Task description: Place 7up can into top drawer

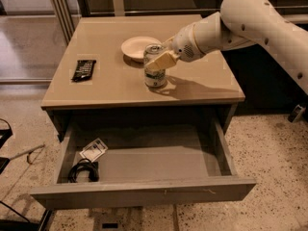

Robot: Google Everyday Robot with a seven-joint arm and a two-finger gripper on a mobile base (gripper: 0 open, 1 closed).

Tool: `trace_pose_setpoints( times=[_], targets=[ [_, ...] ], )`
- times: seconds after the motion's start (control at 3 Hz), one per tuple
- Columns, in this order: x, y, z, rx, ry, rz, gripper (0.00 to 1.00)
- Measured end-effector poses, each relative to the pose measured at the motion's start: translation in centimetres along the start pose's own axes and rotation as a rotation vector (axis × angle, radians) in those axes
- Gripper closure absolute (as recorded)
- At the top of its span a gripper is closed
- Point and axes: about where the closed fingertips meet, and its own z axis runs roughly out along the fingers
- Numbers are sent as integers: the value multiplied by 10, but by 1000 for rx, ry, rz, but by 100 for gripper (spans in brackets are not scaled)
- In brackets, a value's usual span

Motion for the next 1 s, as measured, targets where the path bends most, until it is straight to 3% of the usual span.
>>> trace_pose_setpoints(
  times=[0.67, 1.0],
  targets=[
    [-3, 8, -16, -15, -15, -17, 100],
    [-9, 29, -38, -43, -37, -50, 100]
  ],
)
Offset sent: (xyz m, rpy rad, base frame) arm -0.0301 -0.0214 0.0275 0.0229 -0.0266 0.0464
